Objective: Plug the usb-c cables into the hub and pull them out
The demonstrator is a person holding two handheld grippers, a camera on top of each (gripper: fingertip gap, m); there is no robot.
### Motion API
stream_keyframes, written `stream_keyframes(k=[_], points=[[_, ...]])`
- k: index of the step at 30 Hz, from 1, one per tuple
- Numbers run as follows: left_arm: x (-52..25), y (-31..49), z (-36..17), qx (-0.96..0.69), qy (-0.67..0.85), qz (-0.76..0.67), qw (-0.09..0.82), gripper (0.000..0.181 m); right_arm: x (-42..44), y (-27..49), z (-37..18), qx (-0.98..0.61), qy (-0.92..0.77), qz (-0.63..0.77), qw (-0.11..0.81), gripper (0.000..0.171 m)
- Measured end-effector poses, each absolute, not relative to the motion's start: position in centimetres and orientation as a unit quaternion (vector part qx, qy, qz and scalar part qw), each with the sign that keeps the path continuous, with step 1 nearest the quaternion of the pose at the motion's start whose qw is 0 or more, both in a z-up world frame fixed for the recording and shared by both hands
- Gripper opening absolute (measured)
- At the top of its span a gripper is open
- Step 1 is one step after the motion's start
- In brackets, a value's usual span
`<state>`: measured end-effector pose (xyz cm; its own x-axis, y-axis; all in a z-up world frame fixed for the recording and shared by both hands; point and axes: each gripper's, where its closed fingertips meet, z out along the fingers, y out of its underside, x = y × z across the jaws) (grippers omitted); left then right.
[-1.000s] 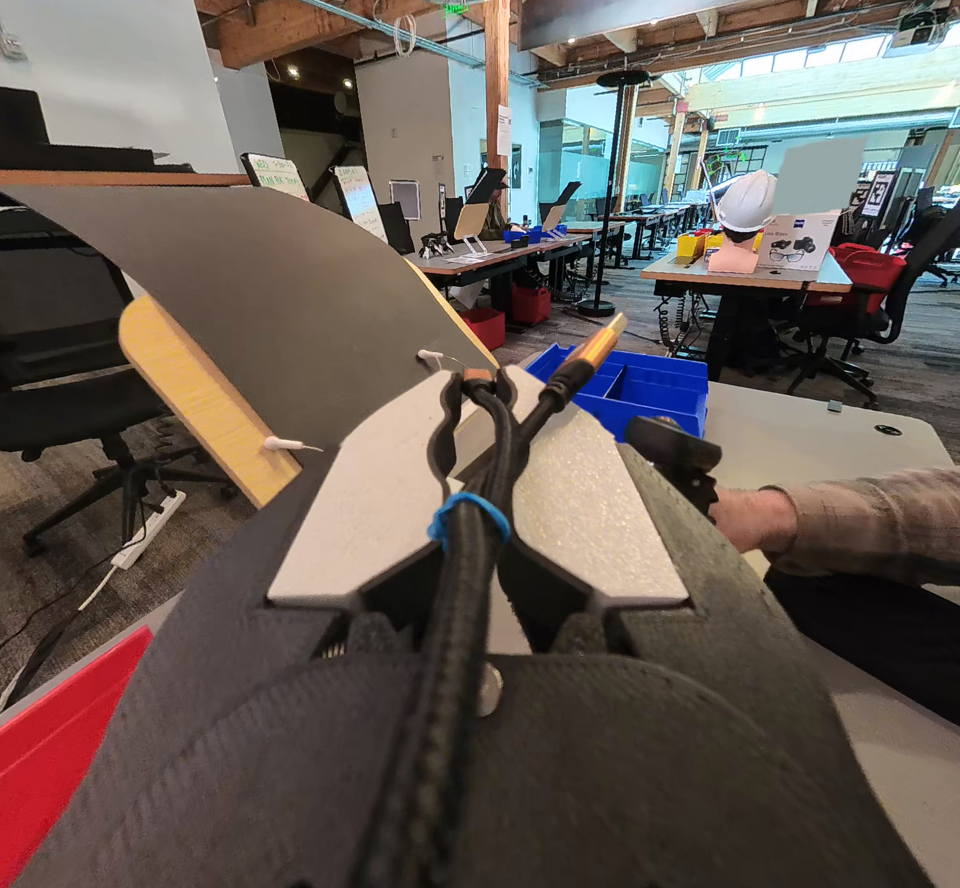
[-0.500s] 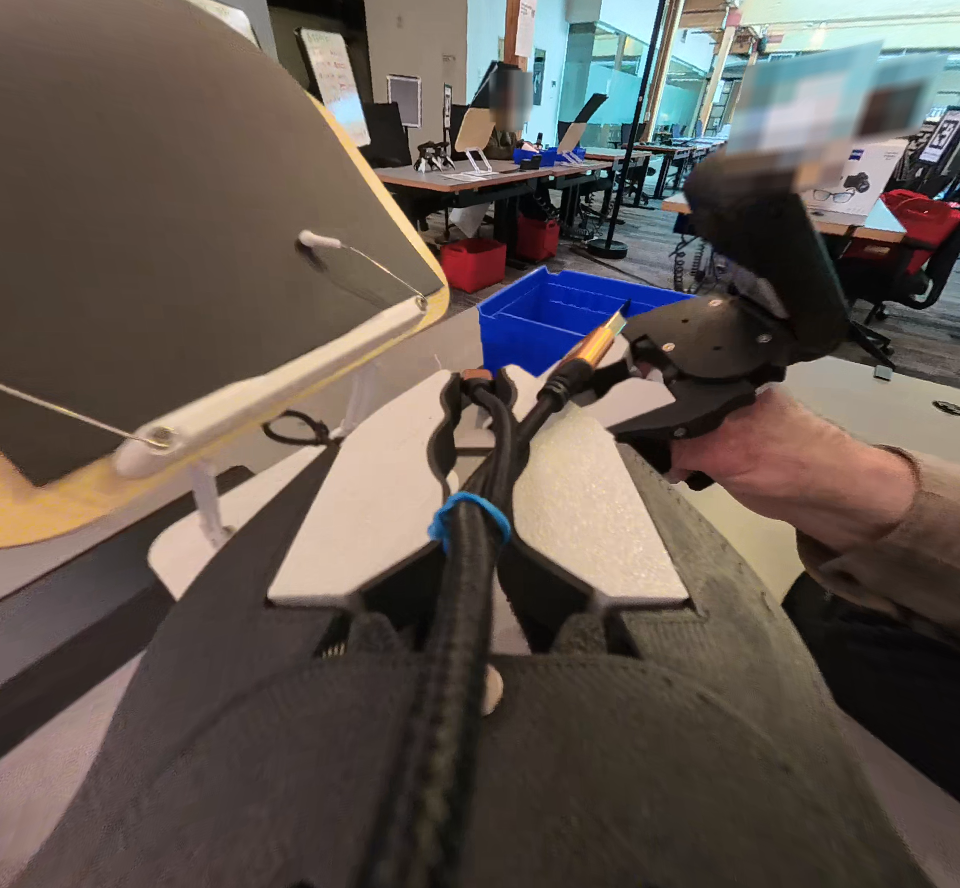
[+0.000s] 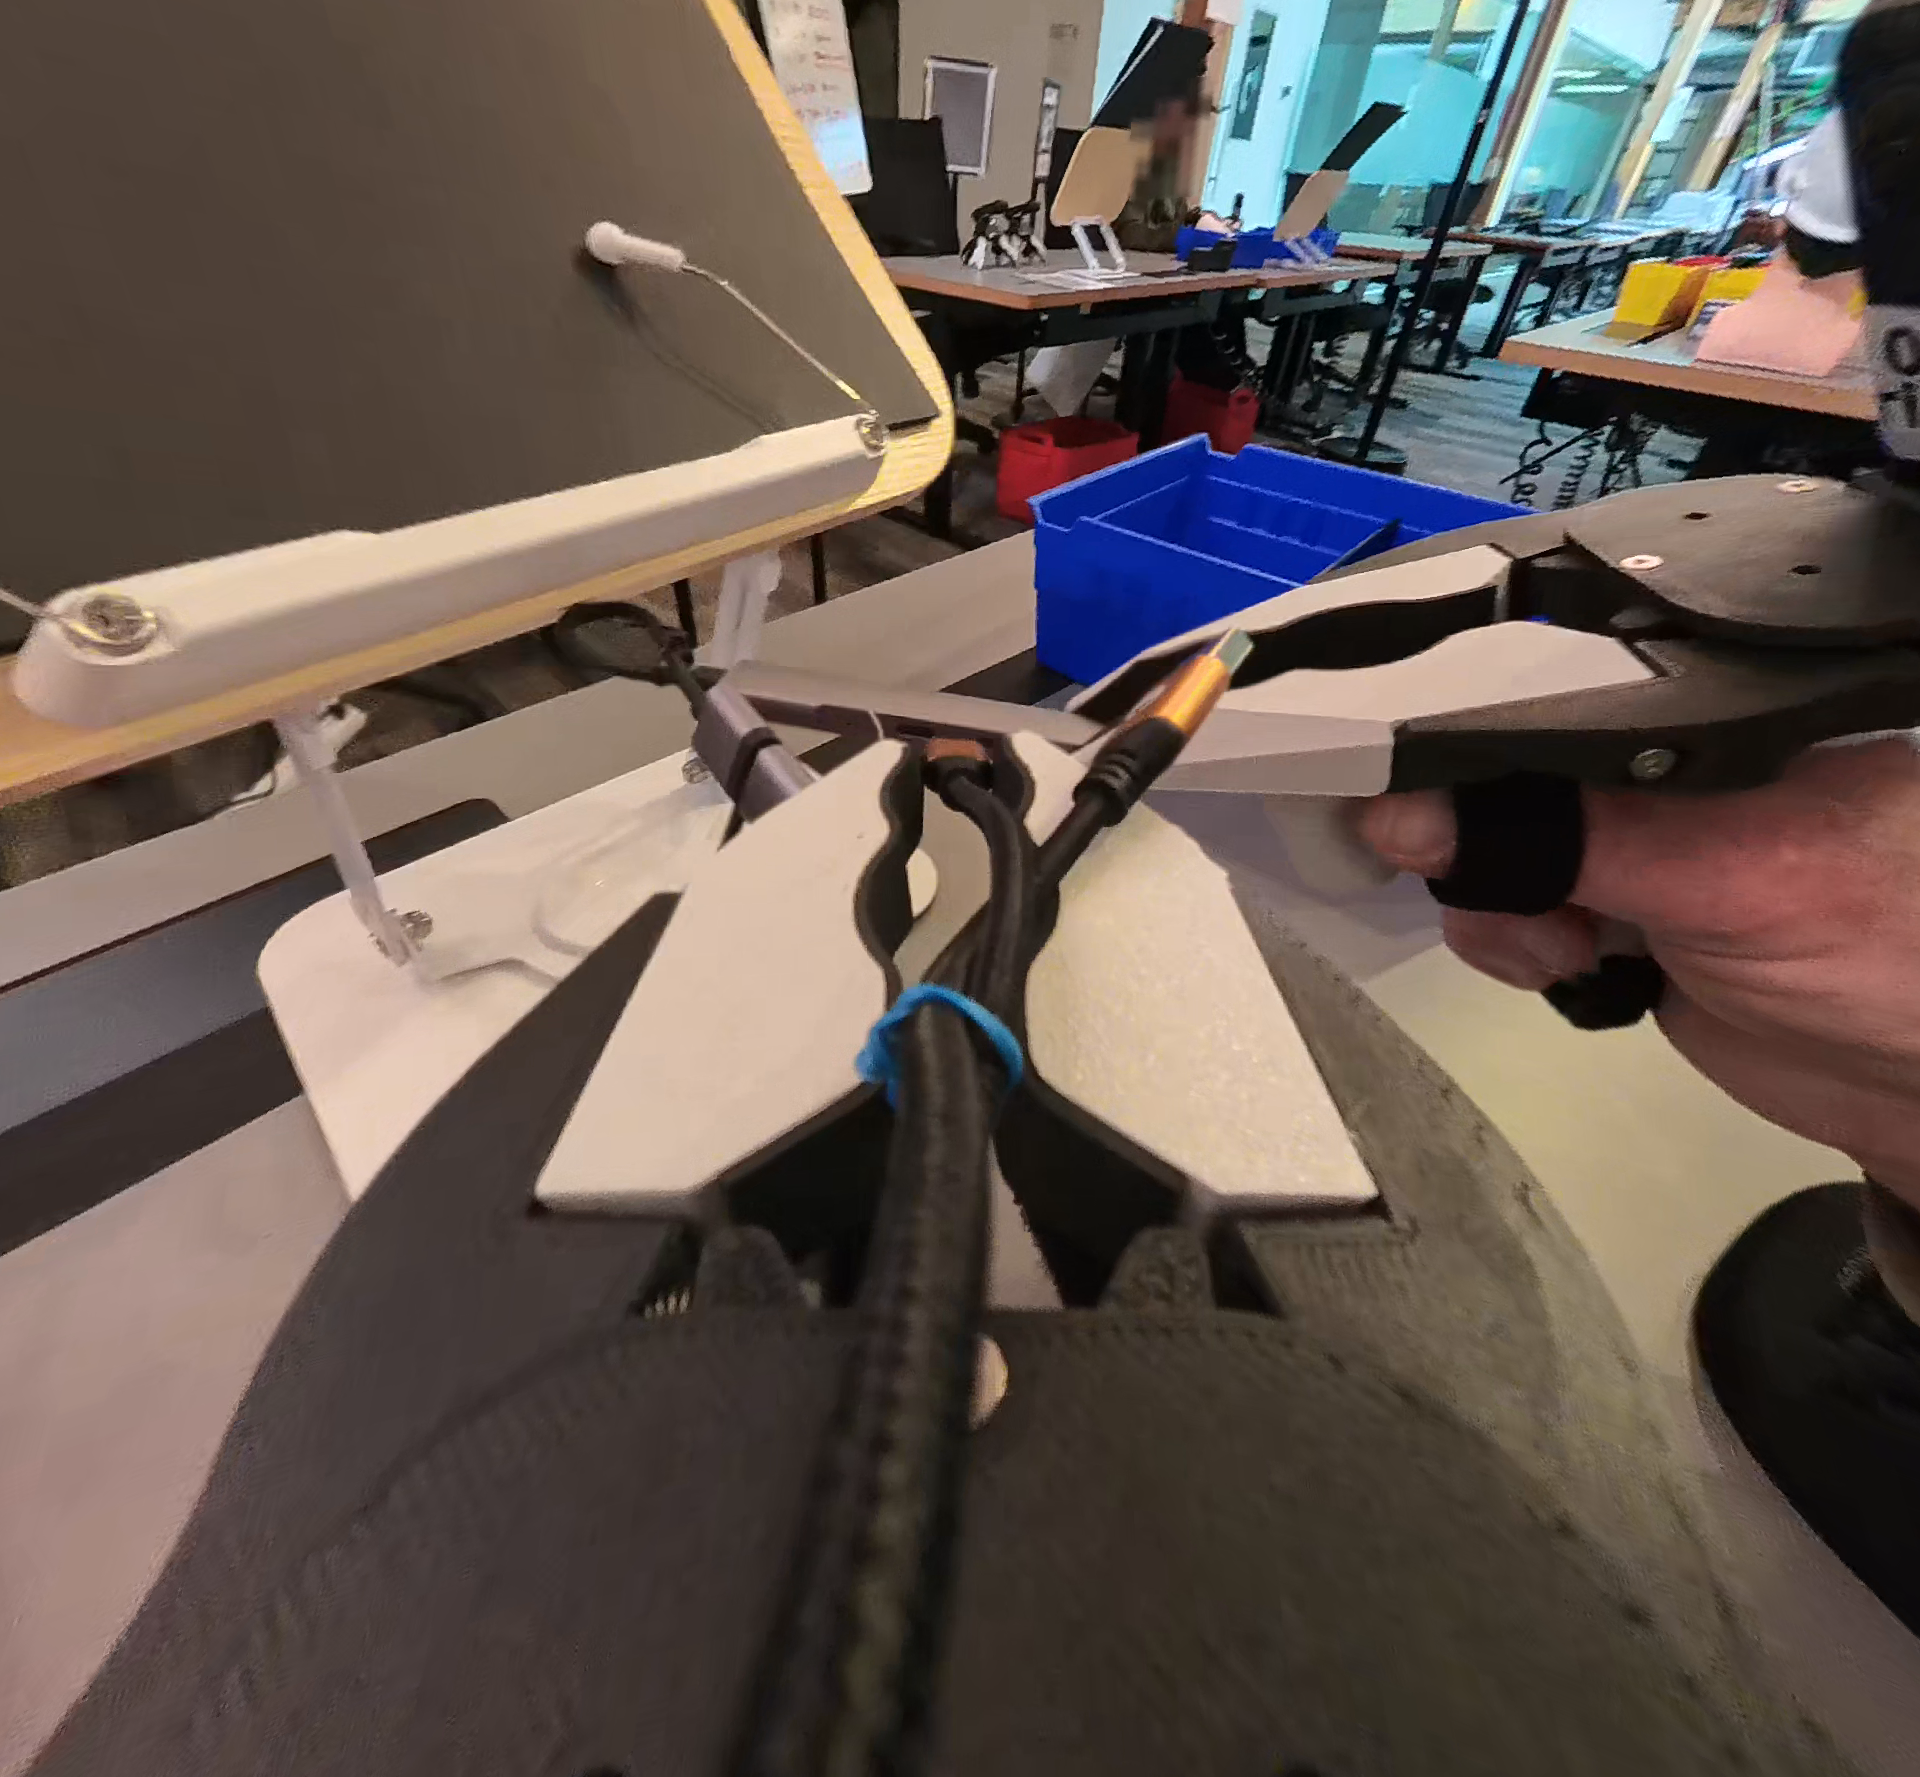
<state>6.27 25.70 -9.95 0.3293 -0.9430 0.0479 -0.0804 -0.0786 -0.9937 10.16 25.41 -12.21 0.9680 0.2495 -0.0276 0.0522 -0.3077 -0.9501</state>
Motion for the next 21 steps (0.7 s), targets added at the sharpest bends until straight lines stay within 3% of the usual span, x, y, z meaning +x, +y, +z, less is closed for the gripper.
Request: stream_keyframes(k=[1, 21], points=[[6.4, 25.6, -10.0, -0.612, 0.417, -0.401, 0.539, 0.013, 10.1, 25.3, -12.3, -0.803, -0.092, 0.087, 0.582, 0.018], [6.8, 24.4, -9.8, -0.567, 0.449, -0.394, 0.567, 0.013, 8.7, 24.5, -11.3, -0.775, -0.071, 0.169, 0.605, 0.018]])
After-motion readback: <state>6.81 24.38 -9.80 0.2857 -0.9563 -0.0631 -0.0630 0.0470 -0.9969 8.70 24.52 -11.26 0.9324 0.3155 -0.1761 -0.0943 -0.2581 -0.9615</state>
